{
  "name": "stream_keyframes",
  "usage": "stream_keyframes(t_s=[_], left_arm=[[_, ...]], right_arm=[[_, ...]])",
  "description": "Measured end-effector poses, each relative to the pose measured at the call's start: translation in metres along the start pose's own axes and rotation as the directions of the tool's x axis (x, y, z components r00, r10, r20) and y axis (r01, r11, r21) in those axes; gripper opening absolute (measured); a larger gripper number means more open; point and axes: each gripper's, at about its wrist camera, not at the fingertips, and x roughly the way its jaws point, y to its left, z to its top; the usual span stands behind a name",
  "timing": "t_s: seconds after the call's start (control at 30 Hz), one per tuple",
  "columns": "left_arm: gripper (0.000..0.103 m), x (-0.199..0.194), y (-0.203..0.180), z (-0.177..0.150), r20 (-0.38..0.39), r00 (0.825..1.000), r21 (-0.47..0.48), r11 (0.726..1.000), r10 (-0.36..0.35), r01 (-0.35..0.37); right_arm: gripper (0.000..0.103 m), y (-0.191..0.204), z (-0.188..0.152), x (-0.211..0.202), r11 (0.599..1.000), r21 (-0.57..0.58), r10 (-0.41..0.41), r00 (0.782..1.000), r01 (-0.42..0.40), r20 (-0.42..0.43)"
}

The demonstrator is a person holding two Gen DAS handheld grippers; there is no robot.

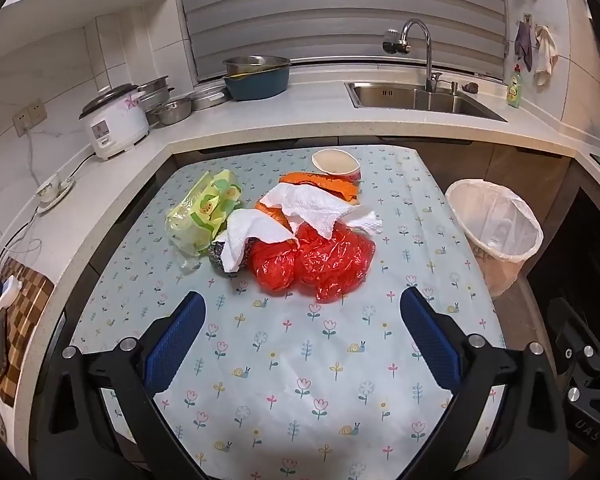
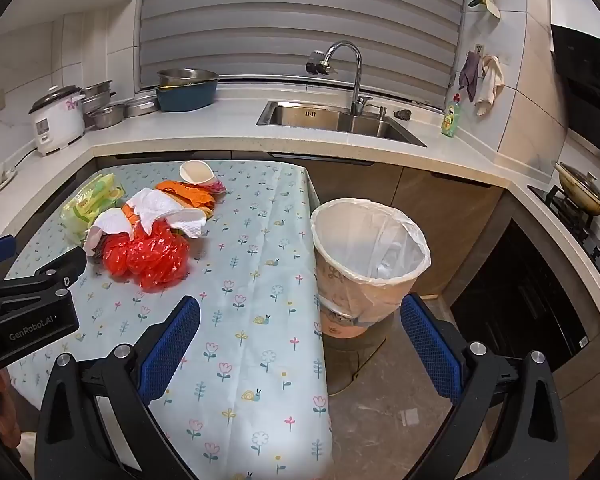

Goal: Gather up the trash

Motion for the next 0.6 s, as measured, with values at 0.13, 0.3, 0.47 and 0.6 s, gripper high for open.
stream_keyframes(t_s=[0.13,0.3,0.47,0.6], left_arm=[[0.094,-0.0008,-0.0002,0.0001,0.008,1.000,0.000,1.000,-0.015,0.015],[0.094,0.0010,0.0003,0.0020,0.013,1.000,0.004,1.000,-0.018,0.017],[0.094,-0.0062,0.0007,-0.0010,0.024,1.000,-0.006,1.000,-0.006,0.006],[0.094,-0.0045,0.0028,-0.0011,0.017,1.000,-0.007,1.000,-0.010,0.010]], right_arm=[[0.096,-0.0011,0.0002,-0.0016,1.000,0.001,0.006,1.000,-0.006,-0.001],[0.096,-0.0007,-0.0005,-0.0023,1.000,-0.007,0.008,1.000,-0.008,0.000],[0.096,0.0020,0.0021,-0.0055,1.000,-0.017,0.007,1.000,-0.007,0.001],[0.096,0.0028,0.0009,-0.0053,1.000,-0.016,0.006,1.000,-0.006,0.003]])
